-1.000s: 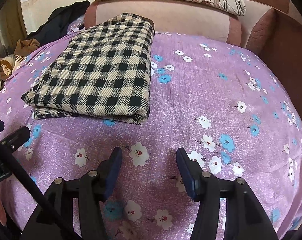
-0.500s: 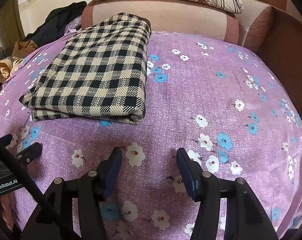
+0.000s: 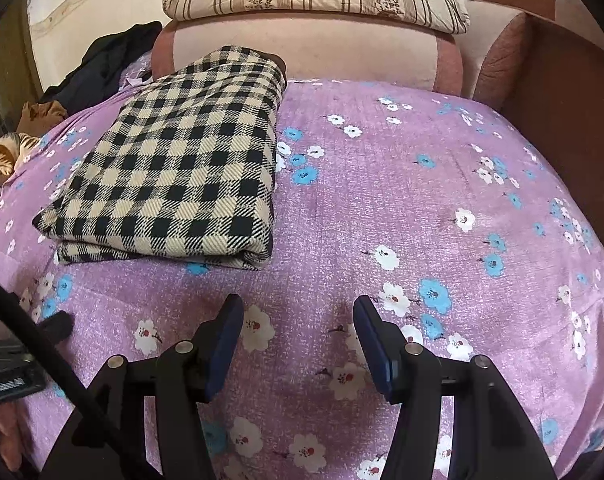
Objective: Fold large clothes
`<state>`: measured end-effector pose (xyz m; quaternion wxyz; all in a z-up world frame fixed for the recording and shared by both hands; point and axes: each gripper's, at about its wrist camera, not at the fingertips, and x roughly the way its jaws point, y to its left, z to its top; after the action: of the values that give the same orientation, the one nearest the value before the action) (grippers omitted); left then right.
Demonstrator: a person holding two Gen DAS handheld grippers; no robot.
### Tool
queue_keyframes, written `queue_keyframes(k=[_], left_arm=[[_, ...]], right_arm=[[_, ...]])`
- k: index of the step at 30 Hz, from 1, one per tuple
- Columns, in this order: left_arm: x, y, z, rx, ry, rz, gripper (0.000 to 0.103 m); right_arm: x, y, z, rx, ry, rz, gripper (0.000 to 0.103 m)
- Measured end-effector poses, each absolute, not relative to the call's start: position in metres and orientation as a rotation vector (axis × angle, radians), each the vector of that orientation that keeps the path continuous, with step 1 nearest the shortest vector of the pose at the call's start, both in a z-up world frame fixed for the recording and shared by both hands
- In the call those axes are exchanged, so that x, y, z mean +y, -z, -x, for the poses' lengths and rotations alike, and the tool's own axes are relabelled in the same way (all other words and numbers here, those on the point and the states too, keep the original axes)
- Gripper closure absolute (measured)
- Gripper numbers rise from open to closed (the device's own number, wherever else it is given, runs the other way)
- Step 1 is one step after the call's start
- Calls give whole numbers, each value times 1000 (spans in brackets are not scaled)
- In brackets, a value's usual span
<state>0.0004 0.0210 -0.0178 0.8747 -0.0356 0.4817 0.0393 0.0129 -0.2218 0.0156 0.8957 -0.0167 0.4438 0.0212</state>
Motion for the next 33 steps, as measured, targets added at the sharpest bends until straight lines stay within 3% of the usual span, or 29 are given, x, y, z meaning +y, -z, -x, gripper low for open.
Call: queue_keyframes(k=[8, 18, 33], left_arm=[[39, -13, 45, 965, -186, 226, 0], [22, -59, 79, 844, -255, 124, 0], [2, -78, 107, 815, -228, 103, 0]], right_arm=[[-215, -26, 0, 873, -47, 50, 41], [-210, -39, 30, 844, -65, 42, 39], [-223, -46, 61, 847, -69, -16, 38]])
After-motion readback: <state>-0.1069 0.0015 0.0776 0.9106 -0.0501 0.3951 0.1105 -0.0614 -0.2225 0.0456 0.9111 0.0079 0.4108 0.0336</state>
